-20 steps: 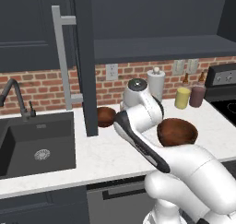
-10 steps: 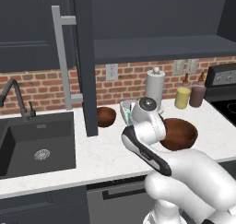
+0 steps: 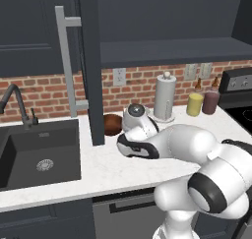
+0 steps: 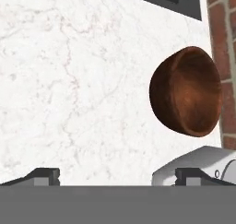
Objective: Pick up the bowls on the counter and stack them on top of one another in the open cabinet. Place the smaller bowl on top of the larger bowl.
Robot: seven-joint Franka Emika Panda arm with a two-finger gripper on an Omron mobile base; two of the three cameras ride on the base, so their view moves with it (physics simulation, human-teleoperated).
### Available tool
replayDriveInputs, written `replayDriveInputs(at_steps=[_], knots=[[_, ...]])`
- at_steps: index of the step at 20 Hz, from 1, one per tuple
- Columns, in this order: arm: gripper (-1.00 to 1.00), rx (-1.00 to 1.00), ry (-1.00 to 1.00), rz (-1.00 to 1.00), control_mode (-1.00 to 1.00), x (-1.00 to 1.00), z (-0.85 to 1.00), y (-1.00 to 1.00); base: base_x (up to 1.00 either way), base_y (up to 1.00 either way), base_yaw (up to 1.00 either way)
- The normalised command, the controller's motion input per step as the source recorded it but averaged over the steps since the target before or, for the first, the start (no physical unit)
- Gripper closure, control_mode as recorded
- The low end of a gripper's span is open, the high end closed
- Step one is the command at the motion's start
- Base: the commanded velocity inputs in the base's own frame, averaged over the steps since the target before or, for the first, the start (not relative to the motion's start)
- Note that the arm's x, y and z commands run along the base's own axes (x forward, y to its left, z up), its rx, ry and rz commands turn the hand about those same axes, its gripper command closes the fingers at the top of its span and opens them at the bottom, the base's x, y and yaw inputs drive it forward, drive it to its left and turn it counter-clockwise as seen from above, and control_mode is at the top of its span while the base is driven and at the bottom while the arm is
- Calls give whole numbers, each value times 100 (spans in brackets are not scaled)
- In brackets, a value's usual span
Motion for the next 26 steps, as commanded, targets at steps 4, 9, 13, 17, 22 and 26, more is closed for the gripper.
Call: replayDriveInputs(at_steps=[4,9,13,17,22,26], knots=[[-100,-4,14,0,-100,35,20,30,0,0,0],[-100,-1,3,1,-100,1,-9,15,0,0,0],[-100,-9,4,0,-100,1,-38,0,0,0,0],[-100,-6,1,0,-100,25,-12,9,0,0,0],[-100,-7,3,0,-100,35,-19,17,0,0,0],[-100,-4,2,0,-100,26,-19,4,0,0,0]])
